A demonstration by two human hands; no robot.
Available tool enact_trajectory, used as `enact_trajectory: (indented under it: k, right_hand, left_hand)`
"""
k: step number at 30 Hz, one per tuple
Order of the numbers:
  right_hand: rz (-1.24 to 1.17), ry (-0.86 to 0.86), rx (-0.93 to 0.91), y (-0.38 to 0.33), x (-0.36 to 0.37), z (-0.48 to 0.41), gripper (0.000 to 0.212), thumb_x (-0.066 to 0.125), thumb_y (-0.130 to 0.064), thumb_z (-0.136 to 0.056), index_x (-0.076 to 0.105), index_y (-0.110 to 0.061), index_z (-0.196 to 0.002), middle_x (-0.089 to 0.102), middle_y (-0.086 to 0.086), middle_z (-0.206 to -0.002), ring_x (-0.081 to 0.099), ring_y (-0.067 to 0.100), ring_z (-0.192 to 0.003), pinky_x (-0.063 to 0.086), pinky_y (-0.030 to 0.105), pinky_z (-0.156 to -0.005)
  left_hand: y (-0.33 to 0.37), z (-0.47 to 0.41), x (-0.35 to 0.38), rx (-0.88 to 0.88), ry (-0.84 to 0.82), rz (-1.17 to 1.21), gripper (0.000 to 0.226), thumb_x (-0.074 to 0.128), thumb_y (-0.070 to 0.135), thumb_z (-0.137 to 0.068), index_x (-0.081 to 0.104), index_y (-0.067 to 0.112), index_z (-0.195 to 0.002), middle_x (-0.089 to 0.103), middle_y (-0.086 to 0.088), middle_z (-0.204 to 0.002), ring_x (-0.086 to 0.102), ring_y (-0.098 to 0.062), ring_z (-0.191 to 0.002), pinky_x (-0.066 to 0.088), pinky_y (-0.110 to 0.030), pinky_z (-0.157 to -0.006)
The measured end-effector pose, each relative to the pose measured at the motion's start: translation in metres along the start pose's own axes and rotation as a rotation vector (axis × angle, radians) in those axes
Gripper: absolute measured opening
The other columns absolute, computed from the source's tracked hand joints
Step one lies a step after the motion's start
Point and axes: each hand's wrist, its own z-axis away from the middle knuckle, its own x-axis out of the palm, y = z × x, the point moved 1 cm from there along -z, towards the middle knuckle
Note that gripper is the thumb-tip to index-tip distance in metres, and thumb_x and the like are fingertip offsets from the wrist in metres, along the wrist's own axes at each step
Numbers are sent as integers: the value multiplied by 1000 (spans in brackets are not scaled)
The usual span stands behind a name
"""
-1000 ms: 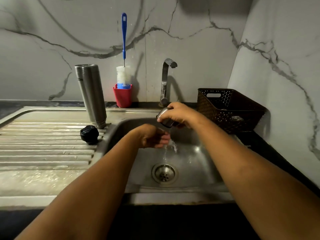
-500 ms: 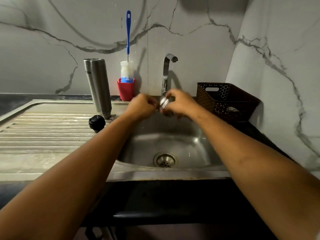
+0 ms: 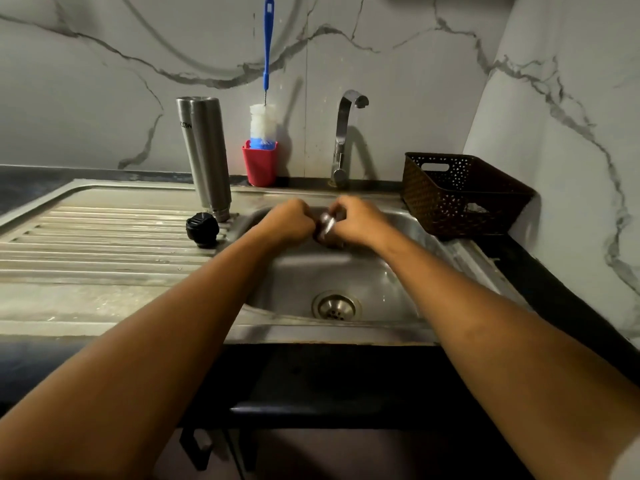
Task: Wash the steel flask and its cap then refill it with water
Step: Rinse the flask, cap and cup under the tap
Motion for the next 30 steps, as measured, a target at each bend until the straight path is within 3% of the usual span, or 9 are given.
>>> enact_trajectory:
  k: [1,5,8,11,14,19,23,30]
  right_hand:
    - [2,-35,20,0,3,1,39,81,-31,-84,60,-28,-116,66,1,-110,65,18,-90,62,42,-79]
    - [-135,94,28,-7,1,-3,45,84,-29,-79,58,-26,-116,64,-3,-104,65,18,-90,62,43,-76]
    - [-27,29,46,-7,9,-2,38,83,-33,-78,61,-26,-108,69,2,-101,67,21,-85,63,45,-73]
    - [-72,159,-49,-16,15,0,44,83,-37,-77,59,-25,-111,66,-1,-105,64,18,-90,60,40,-74]
    - [-135,-44,27,-25,25,1,41,84,-28,-79,60,-26,-112,66,1,-103,68,20,-87,65,44,-66]
    - [-304,-186,-108,-70,40,0,55,88,-18,-73,62,-27,-120,64,2,-113,67,24,-100,63,38,-72]
    - [-468,-389,-94,-113,60,5,50,80,-2,-82,60,-17,-126,64,13,-111,72,28,-84,62,35,-63]
    - [-476,-465,-103,-151,104,14,40,79,1,-84,61,-8,-119,65,19,-112,75,36,-88,65,49,-71]
  left_hand:
    - [-2,2,3,-6,-24,-25,21,62,12,-96,75,16,-113,74,-5,-109,67,-19,-102,53,-35,-89]
    - [-9,11,3,185,188,-36,30,59,16,-98,70,25,-125,70,10,-112,65,-8,-103,51,-29,-91]
    - [-12,16,0,125,35,-96,25,59,17,-97,73,24,-116,73,6,-106,68,-14,-102,54,-34,-90]
    - [-12,28,-15,174,204,-85,32,57,16,-96,72,25,-123,69,13,-111,64,-9,-104,53,-34,-92]
    - [-23,41,-27,46,109,-140,31,58,13,-93,77,24,-115,75,1,-111,68,-20,-106,56,-41,-96]
    - [-52,65,-76,-109,286,17,20,66,11,-92,79,26,-98,76,3,-97,70,-14,-92,60,-38,-88]
    - [-86,96,-112,-228,316,167,25,64,3,-92,80,22,-90,78,-3,-89,74,-21,-88,63,-39,-82]
    - [-127,133,-132,-382,340,308,27,54,-4,-93,77,9,-86,78,-15,-93,74,-30,-91,61,-47,-87]
